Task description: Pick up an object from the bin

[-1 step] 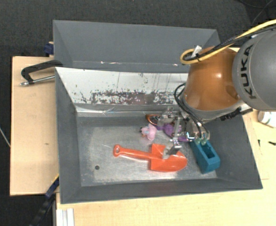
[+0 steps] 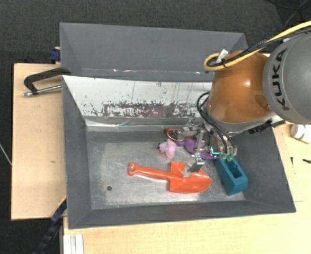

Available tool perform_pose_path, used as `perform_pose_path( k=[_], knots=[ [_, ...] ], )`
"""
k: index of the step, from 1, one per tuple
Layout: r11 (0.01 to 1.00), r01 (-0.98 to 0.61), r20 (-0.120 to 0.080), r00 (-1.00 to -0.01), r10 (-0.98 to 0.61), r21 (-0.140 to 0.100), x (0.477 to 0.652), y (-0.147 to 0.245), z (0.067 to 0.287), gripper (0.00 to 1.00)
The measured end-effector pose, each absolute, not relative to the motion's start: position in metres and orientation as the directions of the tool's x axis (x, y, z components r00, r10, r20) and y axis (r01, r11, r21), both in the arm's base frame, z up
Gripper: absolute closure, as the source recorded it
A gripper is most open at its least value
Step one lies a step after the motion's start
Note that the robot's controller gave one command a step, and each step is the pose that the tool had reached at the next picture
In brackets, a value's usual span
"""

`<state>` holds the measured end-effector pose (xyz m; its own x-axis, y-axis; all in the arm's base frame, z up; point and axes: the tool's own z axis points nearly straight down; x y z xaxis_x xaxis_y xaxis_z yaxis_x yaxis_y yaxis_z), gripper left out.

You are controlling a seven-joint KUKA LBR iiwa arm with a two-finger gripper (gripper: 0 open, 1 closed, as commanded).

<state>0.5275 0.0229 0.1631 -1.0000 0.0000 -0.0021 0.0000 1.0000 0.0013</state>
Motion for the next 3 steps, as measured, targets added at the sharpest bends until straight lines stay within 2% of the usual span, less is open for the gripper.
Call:
perform_pose_path(
  k=[1,2,3],
  knots=[
    [0.999,-0.047,-0.011,-0.999,-0.047,0.001,0.517,0.009,0.122,0.0],
    [0.993,-0.115,-0.007,-0.993,-0.115,0.0,0.5,0.029,0.088,1.0],
    [0.993,-0.115,-0.007,-0.993,-0.115,0.0,0.5,0.029,0.088,1.0]
  ],
)
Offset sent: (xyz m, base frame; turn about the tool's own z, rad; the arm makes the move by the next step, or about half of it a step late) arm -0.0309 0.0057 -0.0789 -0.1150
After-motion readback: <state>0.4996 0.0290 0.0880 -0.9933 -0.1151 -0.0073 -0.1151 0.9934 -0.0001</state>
